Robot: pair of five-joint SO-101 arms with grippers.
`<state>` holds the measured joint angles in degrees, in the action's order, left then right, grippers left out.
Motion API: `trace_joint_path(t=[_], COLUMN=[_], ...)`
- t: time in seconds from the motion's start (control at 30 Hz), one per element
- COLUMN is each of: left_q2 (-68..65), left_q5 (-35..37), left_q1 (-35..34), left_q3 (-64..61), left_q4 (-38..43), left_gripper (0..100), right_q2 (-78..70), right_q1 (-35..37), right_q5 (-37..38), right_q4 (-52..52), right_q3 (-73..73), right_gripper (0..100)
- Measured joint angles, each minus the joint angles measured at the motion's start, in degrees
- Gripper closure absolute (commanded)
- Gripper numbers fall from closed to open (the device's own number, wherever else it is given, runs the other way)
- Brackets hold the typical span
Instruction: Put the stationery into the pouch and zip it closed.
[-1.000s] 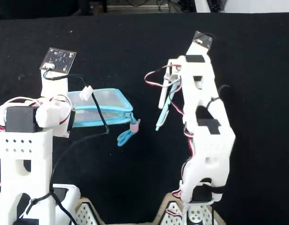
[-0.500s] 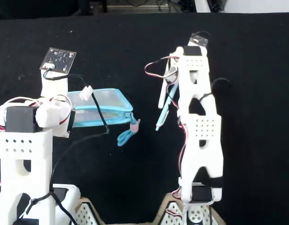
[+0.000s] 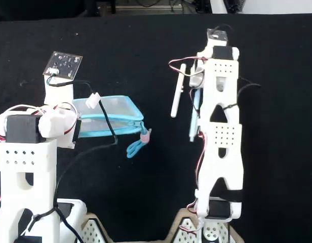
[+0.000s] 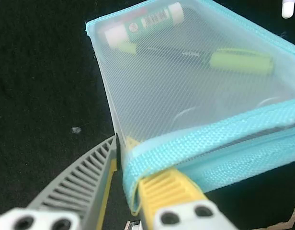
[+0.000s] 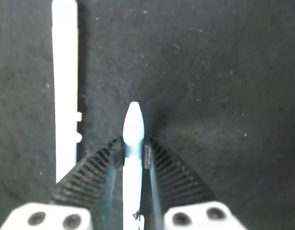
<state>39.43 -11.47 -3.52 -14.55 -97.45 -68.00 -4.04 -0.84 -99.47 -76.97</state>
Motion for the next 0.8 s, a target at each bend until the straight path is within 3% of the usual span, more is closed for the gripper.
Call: trace_joint_path(t=[0.17,0.57,0.8], left_q2=[0.0,0.0,0.0], left_q5=[0.0,0.0,0.0], left_q1=[0.0,0.0,0.0], left_q3=[0.0,0.0,0.0], left_q4=[0.0,0.0,0.0], left_gripper=[97,97,97], right_q2=[0.6,20.9,41.7], right_q1=[-0.3,-0.4,-0.4], right_q5=[6.1,27.8,30.2], right_q4=[0.0,0.4,15.5], right_q3=[5.6,44.5,73.2], right_gripper=[98.8,98.8,98.7])
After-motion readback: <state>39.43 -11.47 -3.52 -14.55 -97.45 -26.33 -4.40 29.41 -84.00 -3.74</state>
